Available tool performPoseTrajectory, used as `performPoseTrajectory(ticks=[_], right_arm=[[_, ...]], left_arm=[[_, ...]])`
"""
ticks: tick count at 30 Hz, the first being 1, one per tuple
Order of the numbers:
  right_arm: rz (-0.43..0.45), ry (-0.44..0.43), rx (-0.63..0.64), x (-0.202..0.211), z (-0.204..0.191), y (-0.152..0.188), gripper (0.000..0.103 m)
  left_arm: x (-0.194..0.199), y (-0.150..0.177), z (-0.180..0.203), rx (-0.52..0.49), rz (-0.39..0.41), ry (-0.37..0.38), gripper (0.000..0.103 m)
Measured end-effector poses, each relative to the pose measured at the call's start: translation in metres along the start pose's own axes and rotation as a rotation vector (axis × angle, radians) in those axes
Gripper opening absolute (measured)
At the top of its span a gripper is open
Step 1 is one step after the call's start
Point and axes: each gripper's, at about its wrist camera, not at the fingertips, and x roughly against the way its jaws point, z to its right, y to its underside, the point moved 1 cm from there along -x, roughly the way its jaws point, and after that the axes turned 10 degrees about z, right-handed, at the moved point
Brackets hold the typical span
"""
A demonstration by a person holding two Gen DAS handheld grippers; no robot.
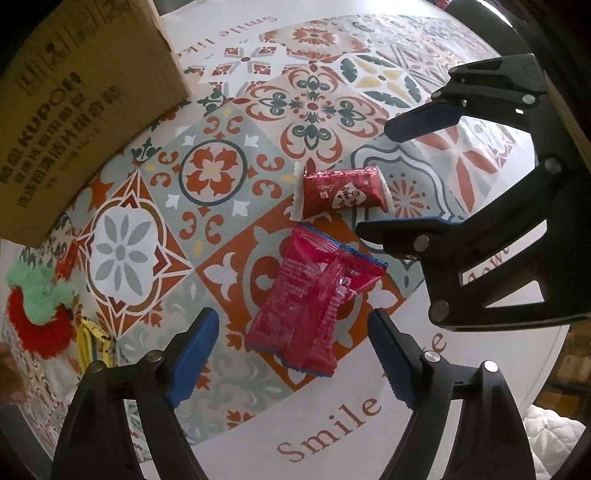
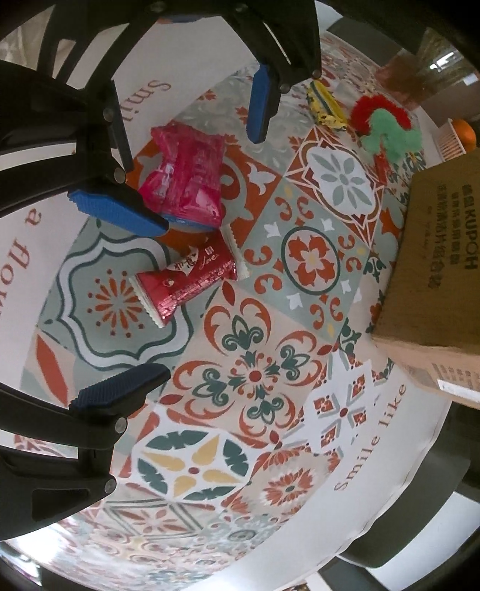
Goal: Organize soft objects
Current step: 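Grasp the pink snack packet with the left tool while the right tool grasps the red candy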
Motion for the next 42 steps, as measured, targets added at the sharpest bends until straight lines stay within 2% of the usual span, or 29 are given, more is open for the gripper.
performPoseTrajectory(ticks=[13,16,18,24,35,42], right_arm=[[0.013,-0.014,0.03,-0.026,-0.001,-0.013,0.063],[0.022,-0.015,0.022,-0.031,-0.001,-0.018,0.055],[0.026,-0.017,0.016,-0.03,-0.003,-0.02,0.045],[0.036,-0.02,-0.041,-0.026,-0.001,-0.022,0.027],[0.05,-0.009,-0.123,-0.021,0.003,-0.012,0.024],[0.058,0.004,-0.143,-0.007,0.0,0.0,0.024]], left_arm=[[-0.018,-0.01,-0.013,0.047,0.007,-0.022,0.06],[-0.017,-0.008,-0.019,0.061,0.018,-0.021,0.051],[-0.015,-0.007,-0.021,0.071,0.025,-0.016,0.045],[-0.012,-0.003,-0.034,0.13,0.043,0.004,0.042],[-0.006,0.015,-0.035,0.163,0.061,0.006,0.04],[0.018,0.025,-0.027,0.21,0.102,-0.024,0.04]])
